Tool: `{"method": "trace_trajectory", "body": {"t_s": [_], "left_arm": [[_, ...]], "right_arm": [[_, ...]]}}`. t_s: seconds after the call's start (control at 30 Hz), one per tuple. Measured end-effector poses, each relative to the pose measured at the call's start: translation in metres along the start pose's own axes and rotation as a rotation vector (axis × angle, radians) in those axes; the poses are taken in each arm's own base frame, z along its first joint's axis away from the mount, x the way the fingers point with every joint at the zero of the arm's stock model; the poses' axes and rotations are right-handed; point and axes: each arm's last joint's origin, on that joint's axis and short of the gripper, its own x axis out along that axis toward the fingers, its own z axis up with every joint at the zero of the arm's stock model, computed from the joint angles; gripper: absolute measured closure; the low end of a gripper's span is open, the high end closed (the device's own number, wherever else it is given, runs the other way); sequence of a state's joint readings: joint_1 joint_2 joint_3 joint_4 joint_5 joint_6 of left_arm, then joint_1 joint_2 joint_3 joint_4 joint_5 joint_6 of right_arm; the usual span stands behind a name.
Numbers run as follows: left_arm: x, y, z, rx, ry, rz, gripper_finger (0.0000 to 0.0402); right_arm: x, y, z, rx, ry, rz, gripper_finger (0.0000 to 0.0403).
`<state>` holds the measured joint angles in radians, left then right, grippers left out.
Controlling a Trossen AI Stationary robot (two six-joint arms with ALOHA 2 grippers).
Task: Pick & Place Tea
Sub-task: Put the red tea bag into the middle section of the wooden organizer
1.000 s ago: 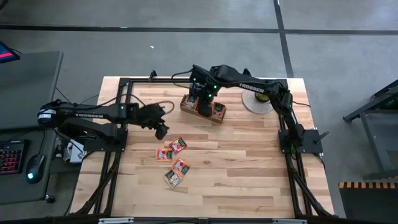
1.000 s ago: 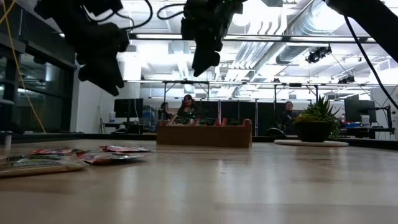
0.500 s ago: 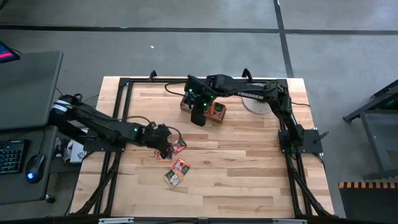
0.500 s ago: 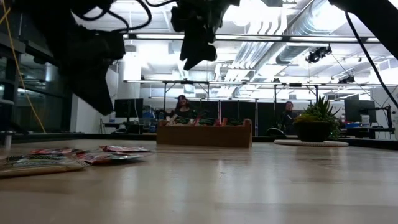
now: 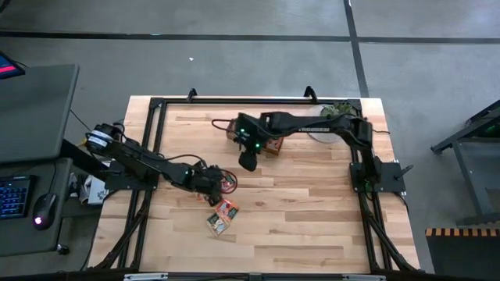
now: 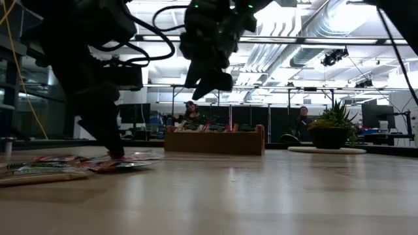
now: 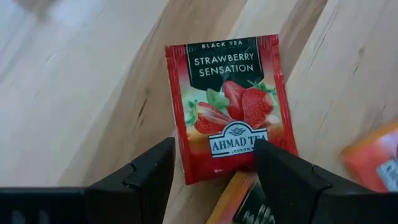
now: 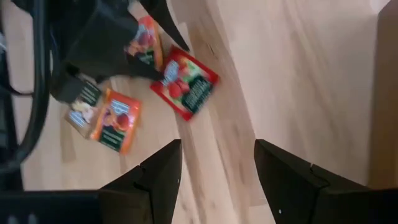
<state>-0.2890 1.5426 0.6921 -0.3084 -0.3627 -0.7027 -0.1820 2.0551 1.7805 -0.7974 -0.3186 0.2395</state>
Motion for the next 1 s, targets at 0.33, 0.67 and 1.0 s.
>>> {"method": "trace_trajectory", "body": {"t_s": [0.33,0.67,1.0], "left_arm": [[0.015,0.005,-0.015,-0.052,-0.038,-0.018,0.0186],[0.019,0.010,-0.022,-0.056,-0.039,-0.026,0.0186],[0.020,0.010,-0.023,-0.056,-0.034,-0.029,0.0186]], "right_arm": [[0.025,-0.013,-0.054,0.218,-0.198,0.173,0.0206],[0.055,-0.002,-0.084,0.322,-0.306,0.221,0.0206],[0.079,-0.008,-0.085,0.367,-0.347,0.199,0.0206]]}}
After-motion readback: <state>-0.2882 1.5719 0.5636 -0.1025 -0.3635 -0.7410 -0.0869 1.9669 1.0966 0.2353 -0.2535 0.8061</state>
